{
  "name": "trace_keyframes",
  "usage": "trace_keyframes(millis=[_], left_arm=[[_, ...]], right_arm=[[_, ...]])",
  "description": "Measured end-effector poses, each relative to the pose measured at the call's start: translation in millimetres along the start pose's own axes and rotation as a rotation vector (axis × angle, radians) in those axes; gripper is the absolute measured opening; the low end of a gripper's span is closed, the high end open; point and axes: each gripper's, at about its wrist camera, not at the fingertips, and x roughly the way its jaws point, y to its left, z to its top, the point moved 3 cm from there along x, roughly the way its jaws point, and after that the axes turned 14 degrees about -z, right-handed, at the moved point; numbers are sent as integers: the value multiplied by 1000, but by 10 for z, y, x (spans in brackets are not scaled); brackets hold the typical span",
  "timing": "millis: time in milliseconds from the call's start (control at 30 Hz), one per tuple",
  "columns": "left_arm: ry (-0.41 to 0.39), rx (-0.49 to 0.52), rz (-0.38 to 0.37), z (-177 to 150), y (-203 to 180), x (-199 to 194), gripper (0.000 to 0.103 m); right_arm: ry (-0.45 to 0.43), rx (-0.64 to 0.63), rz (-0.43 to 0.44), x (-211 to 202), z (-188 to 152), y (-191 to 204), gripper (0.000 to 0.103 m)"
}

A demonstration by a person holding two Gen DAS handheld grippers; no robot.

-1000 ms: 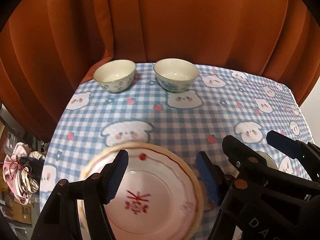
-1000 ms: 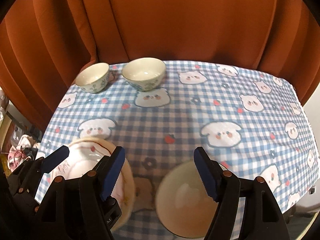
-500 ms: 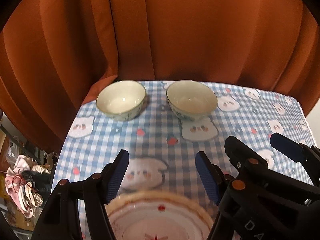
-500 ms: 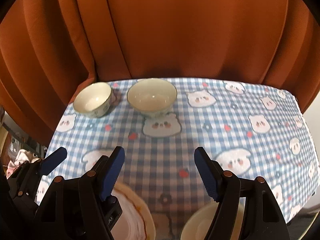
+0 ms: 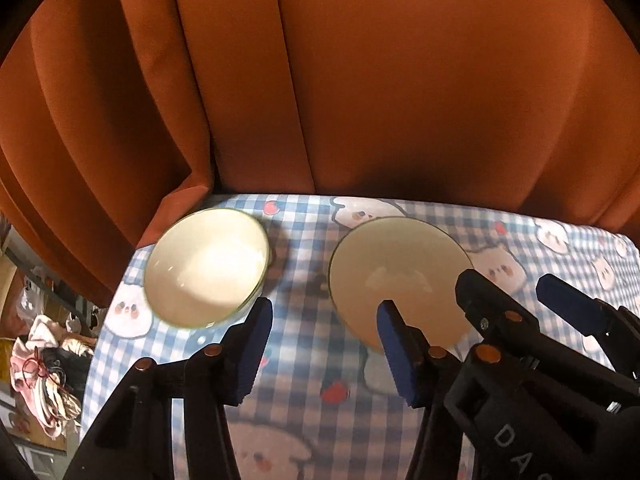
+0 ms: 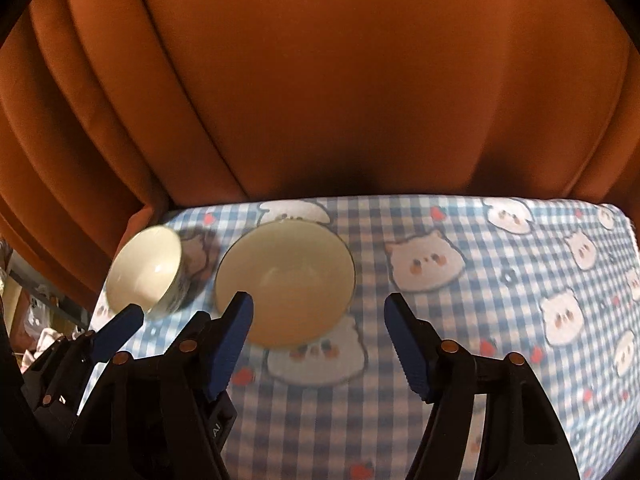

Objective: Organize plates and bowls

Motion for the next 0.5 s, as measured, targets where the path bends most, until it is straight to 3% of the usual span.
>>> trace_keyframes(millis=[167,233,300,500], left_arm=[[12,-30,11,96,53,311,56],[20,-37,38,121,55,415,50],[23,-41,46,139,58,501,49],[53,-43,39,155,10,757,41]], right_arm=[[24,5,26,368,143,32,66],[31,8,34,490,180,44,65],[35,11,21,598,200,44,56],[81,21,34,900,273,14,43]])
